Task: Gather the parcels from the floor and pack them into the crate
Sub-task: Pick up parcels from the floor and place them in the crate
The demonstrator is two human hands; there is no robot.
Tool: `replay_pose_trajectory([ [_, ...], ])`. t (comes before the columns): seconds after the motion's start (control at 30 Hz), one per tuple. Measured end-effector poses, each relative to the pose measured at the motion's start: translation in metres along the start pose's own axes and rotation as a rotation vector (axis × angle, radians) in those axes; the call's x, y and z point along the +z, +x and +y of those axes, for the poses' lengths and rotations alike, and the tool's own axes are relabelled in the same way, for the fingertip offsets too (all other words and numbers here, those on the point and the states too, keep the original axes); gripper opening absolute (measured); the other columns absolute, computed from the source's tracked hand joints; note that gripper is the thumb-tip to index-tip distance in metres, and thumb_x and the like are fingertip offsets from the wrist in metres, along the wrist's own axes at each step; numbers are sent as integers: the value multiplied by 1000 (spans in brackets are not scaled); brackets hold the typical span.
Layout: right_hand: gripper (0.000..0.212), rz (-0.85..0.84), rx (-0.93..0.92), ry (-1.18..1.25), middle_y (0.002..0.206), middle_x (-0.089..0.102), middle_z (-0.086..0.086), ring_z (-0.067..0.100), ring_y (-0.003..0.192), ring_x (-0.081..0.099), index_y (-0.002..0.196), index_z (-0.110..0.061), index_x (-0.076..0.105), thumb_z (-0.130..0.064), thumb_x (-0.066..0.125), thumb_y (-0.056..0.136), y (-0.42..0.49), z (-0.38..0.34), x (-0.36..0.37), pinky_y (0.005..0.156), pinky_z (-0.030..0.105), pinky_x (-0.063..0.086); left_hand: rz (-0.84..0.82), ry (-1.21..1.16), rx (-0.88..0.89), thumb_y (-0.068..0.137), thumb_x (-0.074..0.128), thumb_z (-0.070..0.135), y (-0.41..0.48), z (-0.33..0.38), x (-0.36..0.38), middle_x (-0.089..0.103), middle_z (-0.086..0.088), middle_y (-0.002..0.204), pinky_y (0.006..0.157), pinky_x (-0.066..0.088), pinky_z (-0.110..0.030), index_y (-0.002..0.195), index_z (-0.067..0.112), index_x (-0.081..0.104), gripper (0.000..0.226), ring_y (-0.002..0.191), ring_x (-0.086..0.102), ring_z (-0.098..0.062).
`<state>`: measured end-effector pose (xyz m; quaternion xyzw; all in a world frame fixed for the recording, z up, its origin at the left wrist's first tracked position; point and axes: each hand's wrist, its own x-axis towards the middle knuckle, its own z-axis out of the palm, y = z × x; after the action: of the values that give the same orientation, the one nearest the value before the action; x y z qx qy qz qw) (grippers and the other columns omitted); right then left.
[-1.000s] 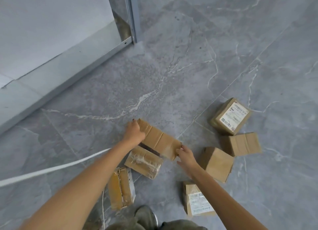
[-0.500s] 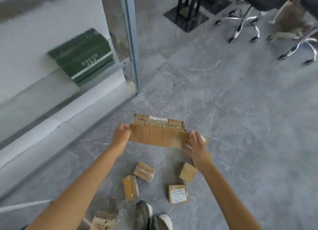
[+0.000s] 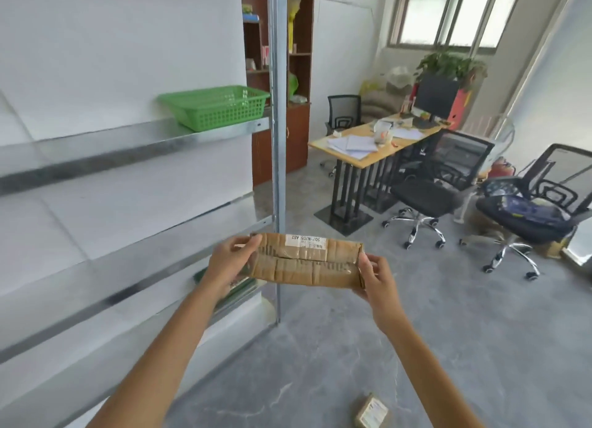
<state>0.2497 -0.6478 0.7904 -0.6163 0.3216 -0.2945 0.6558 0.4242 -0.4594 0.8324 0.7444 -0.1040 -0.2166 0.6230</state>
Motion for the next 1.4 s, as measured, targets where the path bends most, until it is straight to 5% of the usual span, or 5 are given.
replay_pose_trajectory([
  [0.37, 24, -144, 40, 169, 90, 49, 3, 16, 85, 51, 86, -15, 49, -36, 46, 97, -136, -37, -68, 66, 36, 43, -290, -237, 46, 71, 62, 52, -218, 20, -27, 66, -8, 96, 62, 56, -35, 108, 12, 54, 55, 82, 67, -16],
  [0.63, 15, -129, 19, 220, 100, 50, -6, 9, 94, 50, 99, -21, 44, -35, 48, 96, -231, -50, -73, 91, 38, 43, 102, -422, -12, 85, 67, 15, -330, -15, -44, 60, -11, 103, 59, 53, -37, 112, 18, 49, 33, 80, 62, -19],
  [0.8, 71, -498, 311, 206, 134, 36, -4, 27, 120, 48, 140, -34, 28, -59, 56, 79, -329, -47, -36, 88, 44, 47, 391, -543, 123, 83, 70, 12, -385, -28, -37, 58, -2, 105, 76, 55, -51, 112, 17, 39, 43, 89, 62, -19],
  [1.17, 44, -668, 105, 278, 125, 60, 6, 20, 106, 61, 125, -31, 53, -32, 67, 83, -440, -59, -11, 66, 28, 54, 437, -169, 312, 88, 60, 40, -505, -72, -85, 56, 12, 104, 72, 41, -18, 98, 29, 51, 18, 101, 54, -11],
  [1.4, 58, -1093, -13, -101, 126, 61, -3, 19, 113, 60, 126, -36, 58, -46, 72, 70, -509, -64, -39, 90, 32, 50, 344, -98, 322, 73, 68, 56, -593, -74, -210, 30, 8, 146, 99, 45, -40, 136, 51, 29, 74, 126, 44, -16],
])
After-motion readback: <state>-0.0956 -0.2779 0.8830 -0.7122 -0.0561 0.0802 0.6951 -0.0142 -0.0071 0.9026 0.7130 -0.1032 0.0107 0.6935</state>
